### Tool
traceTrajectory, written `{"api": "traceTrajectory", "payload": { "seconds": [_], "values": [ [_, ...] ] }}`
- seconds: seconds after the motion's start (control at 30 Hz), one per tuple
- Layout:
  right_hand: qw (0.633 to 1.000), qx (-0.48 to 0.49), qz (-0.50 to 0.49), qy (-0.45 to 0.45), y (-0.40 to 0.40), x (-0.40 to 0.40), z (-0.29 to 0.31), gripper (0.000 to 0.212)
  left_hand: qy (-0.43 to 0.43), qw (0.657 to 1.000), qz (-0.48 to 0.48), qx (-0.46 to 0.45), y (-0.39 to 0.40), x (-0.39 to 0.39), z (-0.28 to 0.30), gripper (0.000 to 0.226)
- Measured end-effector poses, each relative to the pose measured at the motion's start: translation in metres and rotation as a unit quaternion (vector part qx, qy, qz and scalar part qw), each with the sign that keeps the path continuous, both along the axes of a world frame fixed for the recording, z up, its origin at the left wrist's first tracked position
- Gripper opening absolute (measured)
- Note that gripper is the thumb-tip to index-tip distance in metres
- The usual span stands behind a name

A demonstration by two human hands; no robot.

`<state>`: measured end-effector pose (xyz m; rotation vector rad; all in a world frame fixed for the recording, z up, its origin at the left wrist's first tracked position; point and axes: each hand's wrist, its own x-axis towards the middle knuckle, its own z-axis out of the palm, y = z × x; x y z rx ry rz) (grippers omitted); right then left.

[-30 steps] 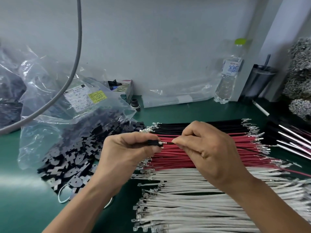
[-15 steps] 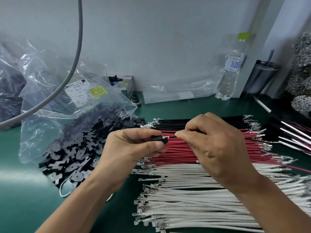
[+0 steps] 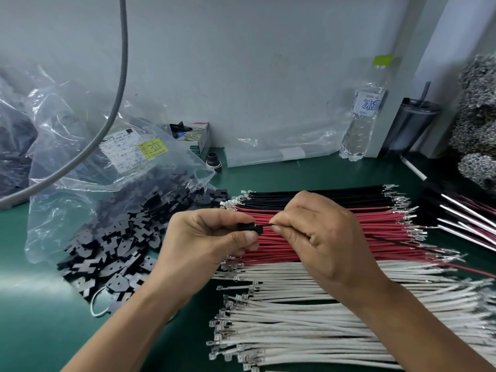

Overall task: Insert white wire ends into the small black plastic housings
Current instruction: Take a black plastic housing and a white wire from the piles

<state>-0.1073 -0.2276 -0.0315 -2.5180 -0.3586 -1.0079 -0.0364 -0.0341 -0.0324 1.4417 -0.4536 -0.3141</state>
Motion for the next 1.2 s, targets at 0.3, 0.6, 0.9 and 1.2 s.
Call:
{"api": "traceTrajectory", "payload": {
  "seconds": [0.3, 0.6, 0.9, 1.2],
  "values": [
    [0.998, -0.048, -0.027, 0.038, -0.012, -0.004, 0.013, 0.007, 0.008, 1.0, 0.006, 0.017, -0.004, -0.006, 0.002, 0.025],
    [0.961, -0.137, -0.094, 0.223, -0.046, -0.04, 0.021, 0.006, -0.012, 0.998, 0.06, 0.032, -0.007, -0.004, -0.004, 0.021],
    [0.952, -0.142, -0.145, 0.229, -0.047, -0.039, 0.007, 0.008, -0.03, 0.999, 0.033, 0.019, -0.006, -0.005, -0.003, 0.021],
    [0.974, -0.144, -0.109, 0.138, -0.043, -0.031, -0.003, 0.016, -0.037, 0.998, 0.042, 0.008, -0.002, 0.0, -0.001, 0.018]
  ]
}}
